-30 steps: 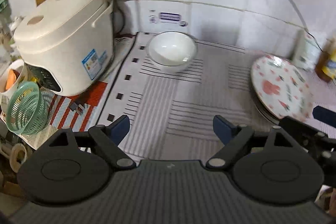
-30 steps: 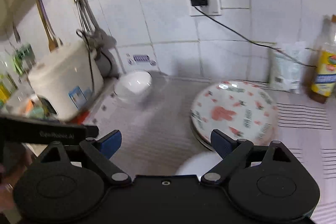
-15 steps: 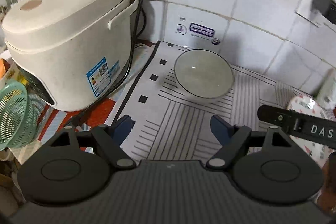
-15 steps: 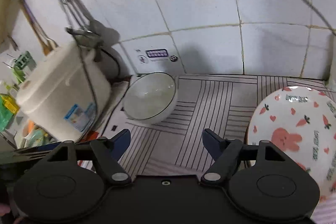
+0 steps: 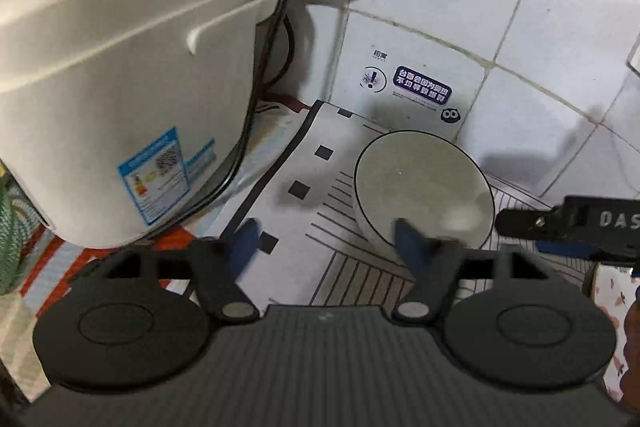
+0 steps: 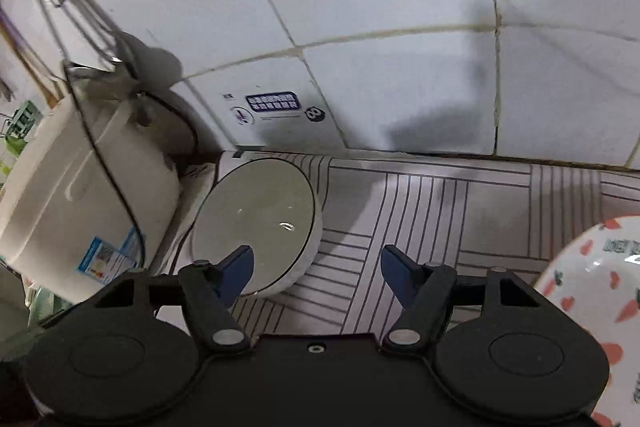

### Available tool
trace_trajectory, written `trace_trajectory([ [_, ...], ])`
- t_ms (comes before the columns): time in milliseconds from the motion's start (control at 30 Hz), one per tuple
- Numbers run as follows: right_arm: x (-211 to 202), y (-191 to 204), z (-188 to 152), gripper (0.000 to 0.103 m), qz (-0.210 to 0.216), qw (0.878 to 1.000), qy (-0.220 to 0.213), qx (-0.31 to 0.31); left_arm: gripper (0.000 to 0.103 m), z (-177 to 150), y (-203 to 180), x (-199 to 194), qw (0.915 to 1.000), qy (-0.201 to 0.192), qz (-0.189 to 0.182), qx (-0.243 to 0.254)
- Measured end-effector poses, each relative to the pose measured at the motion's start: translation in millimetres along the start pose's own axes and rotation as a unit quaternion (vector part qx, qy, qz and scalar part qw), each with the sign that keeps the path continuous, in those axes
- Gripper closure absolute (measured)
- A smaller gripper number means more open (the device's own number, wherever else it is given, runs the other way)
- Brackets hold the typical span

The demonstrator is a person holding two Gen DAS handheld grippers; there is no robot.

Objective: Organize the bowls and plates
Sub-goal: 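Close the left gripper on the small bowl rim and lift it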

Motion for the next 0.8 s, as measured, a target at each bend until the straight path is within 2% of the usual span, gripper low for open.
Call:
trace_trajectory([
  [67, 9, -1, 4, 0.039, 0.006, 1.000, 0.014, 0.004, 0.044, 1, -4, 8, 0.9999, 0.011, -0.008, -0.003],
  [167, 22, -8, 7, 0.042, 0.030, 0.999, 0.017, 0.028, 0.046, 7, -5, 16, 0.9997, 0.017, -0.013, -0.008],
  [300, 39, -8, 12, 0.053, 0.024, 0.999, 0.021, 0.033, 0.055, 12, -6, 33, 0.9984, 0.053, -0.012, -0.012],
  [333, 43, -9, 13, 0.059, 0.021, 0.999, 0.025, 0.037, 0.056, 12, -7, 36, 0.9982, 0.057, -0.016, -0.012],
  [467, 53, -9, 15, 0.072, 0.027, 0.997, 0.032, 0.059, 0.056, 11, -12, 43, 0.9985, 0.052, -0.008, -0.016],
  [533, 54, -8, 16, 0.076, 0.019, 0.997, 0.031, 0.073, 0.066, 10, -13, 47, 0.9981, 0.055, -0.022, -0.020],
  [567, 56, -8, 16, 0.085, 0.017, 0.997, 0.030, 0.075, 0.077, 10, -13, 47, 0.9975, 0.058, -0.033, -0.021],
  [600, 57, -6, 17, 0.091, 0.018, 0.997, 0.031, 0.076, 0.084, 9, -15, 47, 0.9968, 0.063, -0.044, -0.024],
  [667, 57, -4, 16, 0.092, 0.013, 0.996, 0.033, 0.080, 0.084, 8, -21, 44, 0.9969, 0.071, -0.029, -0.019],
  [733, 56, -1, 14, 0.092, 0.006, 0.996, 0.035, 0.079, 0.085, 6, -29, 40, 0.9974, 0.071, -0.006, 0.006],
  [800, 54, 0, 10, 0.092, 0.001, 0.996, 0.043, 0.084, 0.084, 3, -32, 33, 0.9969, 0.077, -0.001, 0.018],
])
Point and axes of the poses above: each gripper's, at about its wrist camera, not at the fingertips, and x roughly the way its jaws point, y to its left, z to its top, the point moved 2 cm from there along x, roughly the way its jaws point, and after that the axes turned 14 degrees about y, right-handed, at the moved point
